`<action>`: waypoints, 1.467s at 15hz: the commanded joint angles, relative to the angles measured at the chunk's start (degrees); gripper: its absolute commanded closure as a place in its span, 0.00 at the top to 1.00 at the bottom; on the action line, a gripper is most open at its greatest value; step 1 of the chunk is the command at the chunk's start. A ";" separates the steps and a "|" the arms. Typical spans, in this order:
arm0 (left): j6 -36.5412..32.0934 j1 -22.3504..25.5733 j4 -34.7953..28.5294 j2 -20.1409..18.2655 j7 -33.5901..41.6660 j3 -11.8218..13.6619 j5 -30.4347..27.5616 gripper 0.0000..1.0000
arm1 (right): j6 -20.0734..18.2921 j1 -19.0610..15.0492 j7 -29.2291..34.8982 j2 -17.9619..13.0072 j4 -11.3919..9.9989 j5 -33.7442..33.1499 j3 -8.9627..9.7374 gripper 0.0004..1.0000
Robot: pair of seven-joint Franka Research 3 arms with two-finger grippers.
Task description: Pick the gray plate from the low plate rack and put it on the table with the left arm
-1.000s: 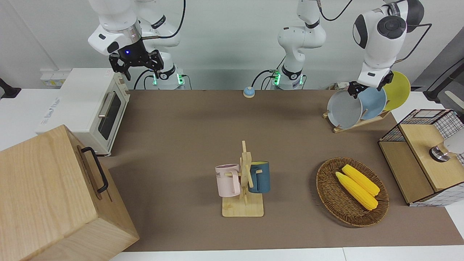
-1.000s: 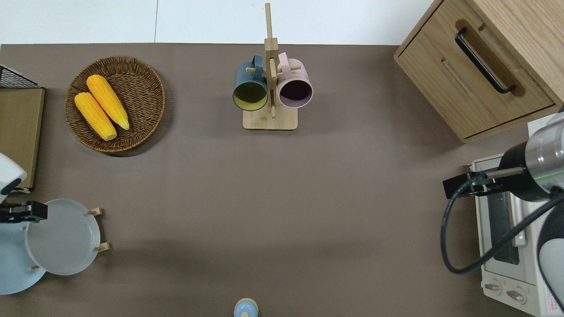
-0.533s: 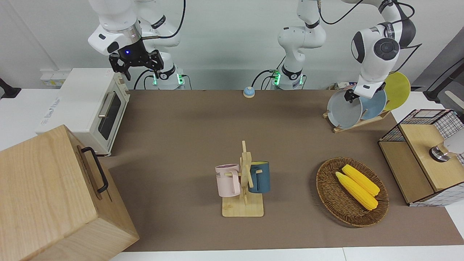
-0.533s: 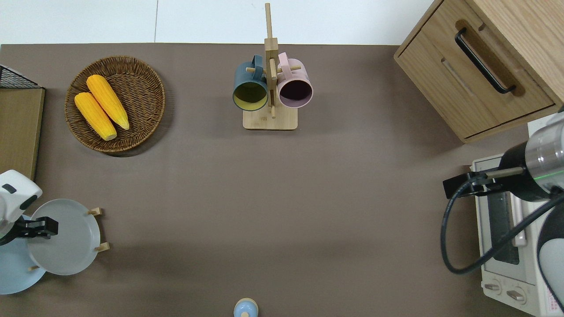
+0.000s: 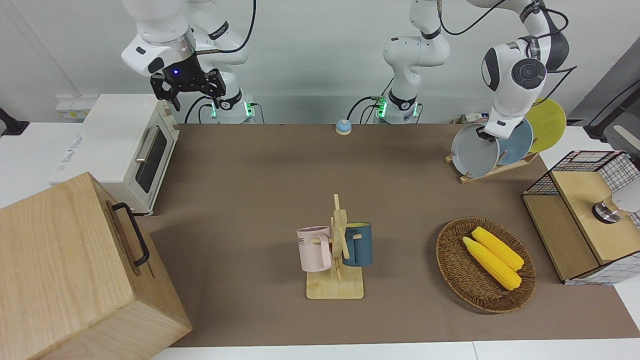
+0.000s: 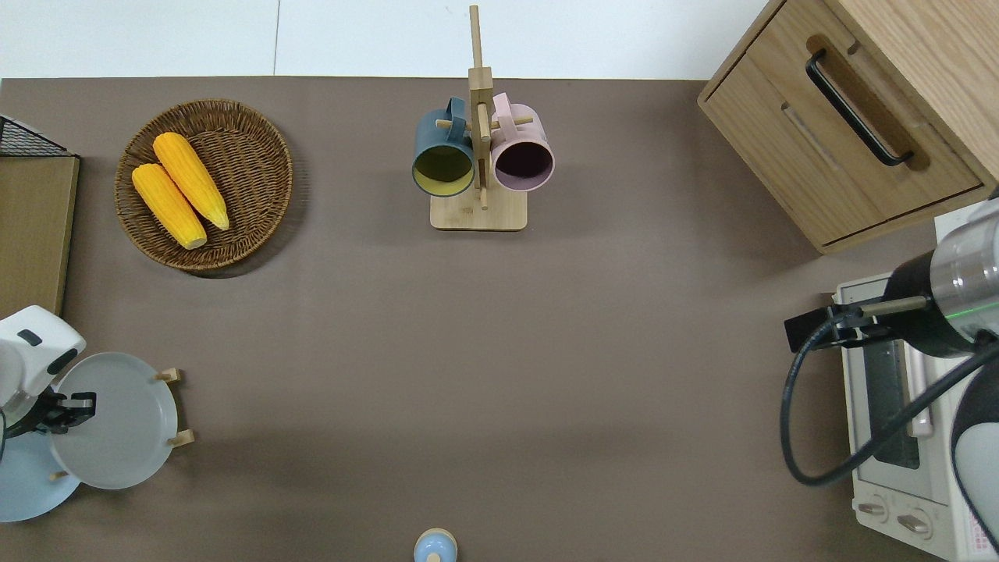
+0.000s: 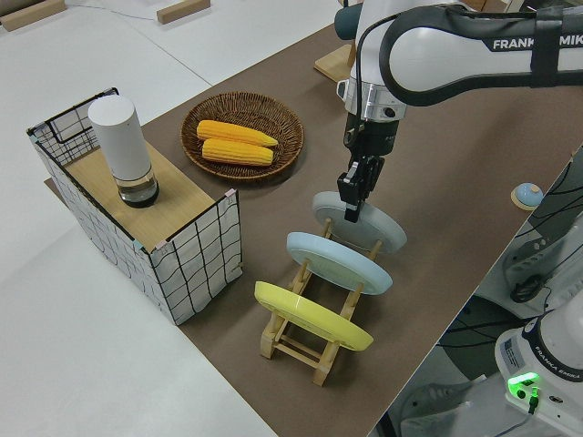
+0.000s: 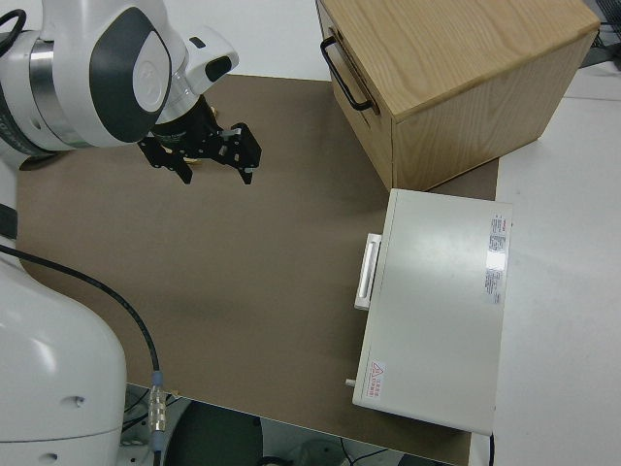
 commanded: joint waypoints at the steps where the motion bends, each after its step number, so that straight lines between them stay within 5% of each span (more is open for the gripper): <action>1: -0.36 -0.73 1.59 -1.04 0.01 0.48 0.11 0.00 | -0.87 -0.76 -0.19 -0.27 0.35 0.20 0.38 0.99; 11: -13.36 -1.69 13.11 -1.57 0.19 -3.20 -0.42 0.00 | -0.87 -0.84 -0.19 -0.27 0.35 0.20 0.38 0.99; 18: -10.83 -1.69 9.96 -1.84 0.45 -4.35 -23.07 0.00 | -0.87 -0.76 -0.19 -0.27 0.35 0.20 0.38 0.99; 22: -3.64 -1.87 0.92 -3.85 -0.34 -6.63 -28.54 0.00 | -0.87 -0.84 -0.19 -0.27 0.35 0.20 0.38 0.99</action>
